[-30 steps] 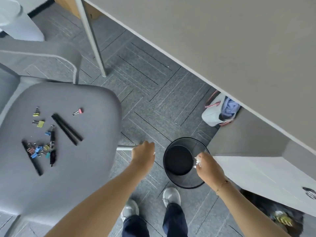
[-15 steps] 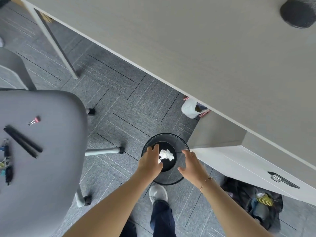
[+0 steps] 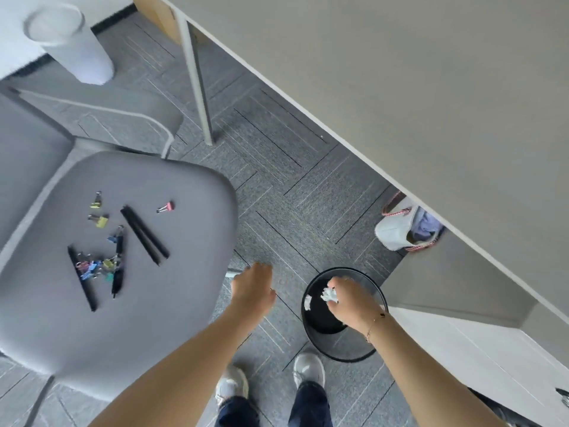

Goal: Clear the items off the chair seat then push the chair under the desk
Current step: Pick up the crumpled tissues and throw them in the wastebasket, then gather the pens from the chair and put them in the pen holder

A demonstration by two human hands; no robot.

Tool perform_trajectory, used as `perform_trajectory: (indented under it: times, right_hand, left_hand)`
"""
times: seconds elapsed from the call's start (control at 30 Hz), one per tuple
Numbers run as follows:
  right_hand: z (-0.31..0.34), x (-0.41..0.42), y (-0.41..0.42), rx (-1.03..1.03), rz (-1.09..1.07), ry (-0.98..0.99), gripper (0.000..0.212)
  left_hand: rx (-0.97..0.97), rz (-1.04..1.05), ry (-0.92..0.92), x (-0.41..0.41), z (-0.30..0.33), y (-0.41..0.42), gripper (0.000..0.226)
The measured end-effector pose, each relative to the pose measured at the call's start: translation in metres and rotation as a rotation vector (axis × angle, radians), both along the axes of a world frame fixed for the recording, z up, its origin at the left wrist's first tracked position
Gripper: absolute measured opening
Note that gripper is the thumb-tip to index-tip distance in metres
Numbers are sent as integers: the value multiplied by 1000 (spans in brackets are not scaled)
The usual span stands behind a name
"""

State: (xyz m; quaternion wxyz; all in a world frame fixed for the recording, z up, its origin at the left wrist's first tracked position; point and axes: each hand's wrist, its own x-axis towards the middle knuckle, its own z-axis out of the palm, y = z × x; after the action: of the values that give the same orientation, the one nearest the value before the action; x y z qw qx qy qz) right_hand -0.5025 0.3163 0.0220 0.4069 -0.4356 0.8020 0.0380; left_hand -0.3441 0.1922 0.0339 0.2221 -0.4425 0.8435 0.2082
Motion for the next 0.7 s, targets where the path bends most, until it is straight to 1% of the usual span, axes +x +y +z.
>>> perform_trajectory:
  times: [0.07,0.2,0.4,0.57,0.7]
  right_hand:
    - [8,17,-29,-32,40,-9,37]
    - [20,57,-87,-95,175,-31,38]
    - [35,128,-166,-140,329,-40,35]
    - [34,182,-218,-143,466,-31,36]
    - [28,215,-252,-136,513,-14,33]
  left_hand:
    - [-21,49,3,28,9,-23,27]
    - [-58,161,-36,91,24,-64,33]
    - [-92,372,-45,190,31,-99,33]
    - [-128,504,-36,258,28,-123,27]
    - [-140,627,14,294,14,-143,17]
